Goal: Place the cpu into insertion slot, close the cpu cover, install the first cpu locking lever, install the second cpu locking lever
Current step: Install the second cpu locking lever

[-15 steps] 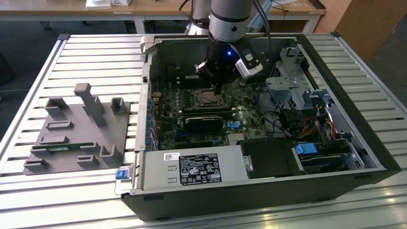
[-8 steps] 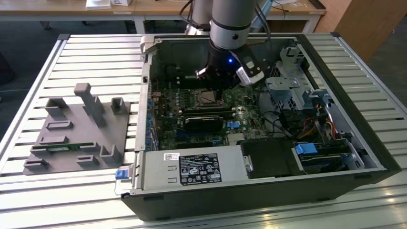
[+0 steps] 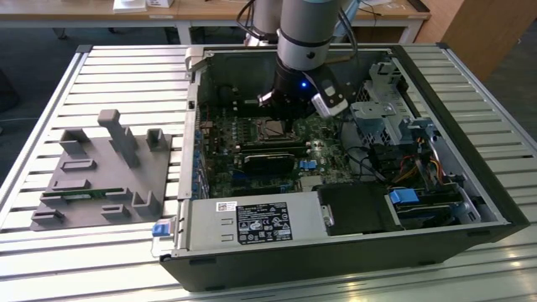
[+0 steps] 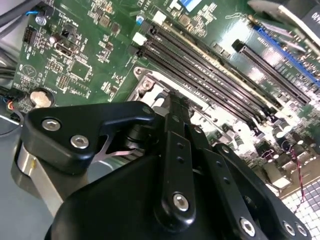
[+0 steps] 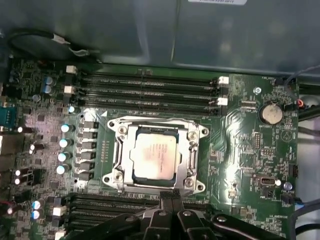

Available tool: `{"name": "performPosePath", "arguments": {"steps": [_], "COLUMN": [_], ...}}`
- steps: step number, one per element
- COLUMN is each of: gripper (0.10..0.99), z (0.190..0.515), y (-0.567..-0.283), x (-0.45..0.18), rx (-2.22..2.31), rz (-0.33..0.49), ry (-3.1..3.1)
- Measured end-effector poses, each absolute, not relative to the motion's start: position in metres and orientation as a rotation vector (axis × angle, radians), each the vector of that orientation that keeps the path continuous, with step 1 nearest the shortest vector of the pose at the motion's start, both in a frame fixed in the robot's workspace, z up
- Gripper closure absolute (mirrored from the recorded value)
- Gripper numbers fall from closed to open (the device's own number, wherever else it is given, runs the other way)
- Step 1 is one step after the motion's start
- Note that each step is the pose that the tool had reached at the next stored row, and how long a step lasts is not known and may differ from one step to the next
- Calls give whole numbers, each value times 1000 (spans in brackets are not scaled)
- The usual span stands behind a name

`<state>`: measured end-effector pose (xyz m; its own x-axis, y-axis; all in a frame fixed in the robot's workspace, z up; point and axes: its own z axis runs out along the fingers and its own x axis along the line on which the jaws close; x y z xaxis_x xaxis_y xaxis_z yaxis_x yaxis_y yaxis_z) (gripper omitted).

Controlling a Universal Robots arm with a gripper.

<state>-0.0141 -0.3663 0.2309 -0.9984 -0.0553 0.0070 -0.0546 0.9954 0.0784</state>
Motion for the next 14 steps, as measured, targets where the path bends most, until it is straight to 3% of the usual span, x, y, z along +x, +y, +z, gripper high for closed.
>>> {"name": "performPosePath", "arguments": {"steps": [14], "gripper": [980], "z": [229], "y": [-375], "x": [-40], "rx": [91], "rz": [-126], "ry": [-3129]}}
